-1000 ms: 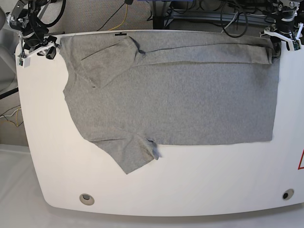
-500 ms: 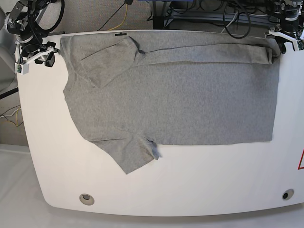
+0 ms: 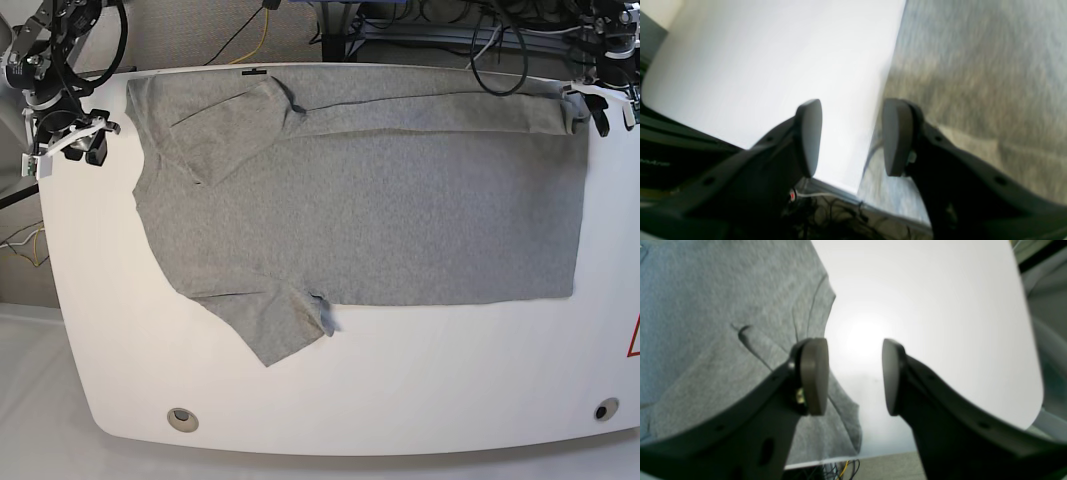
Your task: Fold the T-shirt properly
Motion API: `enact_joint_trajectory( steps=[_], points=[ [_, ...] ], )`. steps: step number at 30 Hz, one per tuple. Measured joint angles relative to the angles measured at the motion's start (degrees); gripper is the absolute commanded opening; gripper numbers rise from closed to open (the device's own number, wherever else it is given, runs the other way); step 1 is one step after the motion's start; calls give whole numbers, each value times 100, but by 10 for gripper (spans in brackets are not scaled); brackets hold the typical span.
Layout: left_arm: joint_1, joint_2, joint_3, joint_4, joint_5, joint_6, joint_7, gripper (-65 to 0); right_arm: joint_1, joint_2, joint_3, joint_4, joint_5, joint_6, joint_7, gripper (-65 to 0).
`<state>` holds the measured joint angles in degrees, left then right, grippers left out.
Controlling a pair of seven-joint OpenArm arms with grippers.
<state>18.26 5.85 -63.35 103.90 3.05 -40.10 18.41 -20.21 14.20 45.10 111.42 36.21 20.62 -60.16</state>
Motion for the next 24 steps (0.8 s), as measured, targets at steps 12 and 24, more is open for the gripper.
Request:
enact_joint_trajectory(
  steps=[12, 24],
  points=[
    [-417, -17, 221, 0, 28, 24, 4, -375, 452, 52, -638, -4, -13, -28, -22, -393],
    [-931, 20, 787, 4, 490, -20, 4, -375, 1126, 103, -1405, -11, -42, -564, -153, -393]
  ],
)
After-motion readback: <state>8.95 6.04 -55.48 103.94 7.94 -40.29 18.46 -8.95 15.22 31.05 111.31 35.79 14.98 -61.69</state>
